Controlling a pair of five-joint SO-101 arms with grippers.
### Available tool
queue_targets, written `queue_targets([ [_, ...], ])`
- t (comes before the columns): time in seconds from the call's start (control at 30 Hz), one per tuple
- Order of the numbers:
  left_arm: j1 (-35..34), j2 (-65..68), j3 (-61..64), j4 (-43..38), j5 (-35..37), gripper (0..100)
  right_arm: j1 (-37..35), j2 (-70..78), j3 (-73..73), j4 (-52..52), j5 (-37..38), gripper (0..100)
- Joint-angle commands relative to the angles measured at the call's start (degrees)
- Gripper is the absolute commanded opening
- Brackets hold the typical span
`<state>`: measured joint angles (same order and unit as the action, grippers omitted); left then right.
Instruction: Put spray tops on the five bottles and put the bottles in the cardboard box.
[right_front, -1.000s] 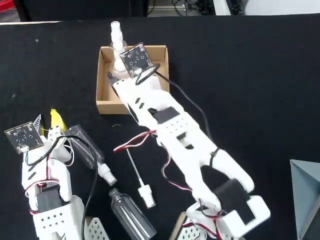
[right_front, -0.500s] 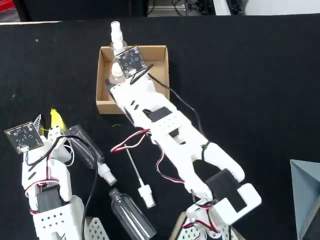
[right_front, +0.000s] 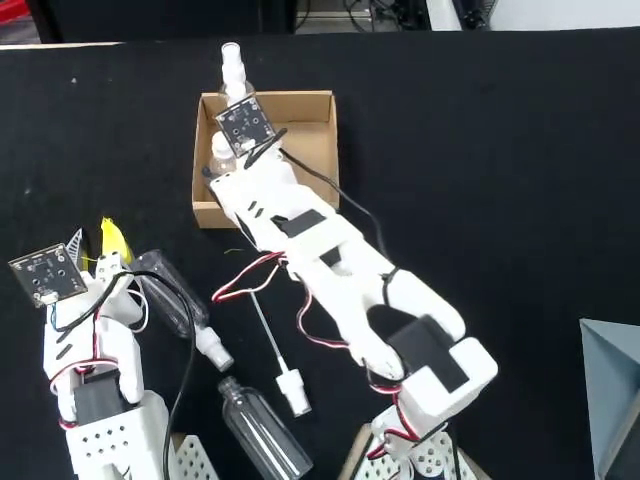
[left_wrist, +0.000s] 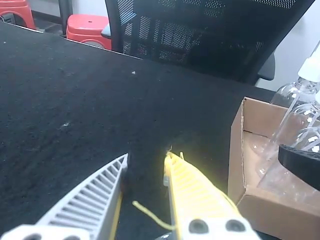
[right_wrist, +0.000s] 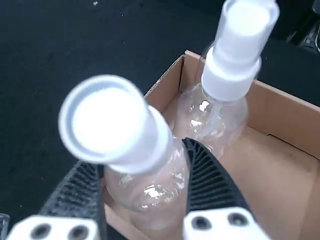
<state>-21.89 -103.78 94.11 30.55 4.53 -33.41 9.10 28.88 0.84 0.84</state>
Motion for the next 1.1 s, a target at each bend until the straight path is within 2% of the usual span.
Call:
queue_targets([
  [0.0, -0.4, -0.26, -0.75, -0.26, -0.44, 11, -1.14, -0.31, -4.26, -1.49, -0.26, 3.5],
  [0.3, -0.22, -0.26, -0.22, -0.44, -0.53, 11, -1.05, -0.22, -3.91, -1.41, -0.26, 3.5],
  [0.53, -0.48, -0.26, 2.59, -5.63, -0.53, 11, -0.88, -0.22, -5.23, 2.64, -0.26, 3.5],
  [1.07, -0.48, -0.26, 2.68, -5.71, -0.53, 11, -0.53, 3.56, -7.16, 3.34, -0.35, 3.5],
])
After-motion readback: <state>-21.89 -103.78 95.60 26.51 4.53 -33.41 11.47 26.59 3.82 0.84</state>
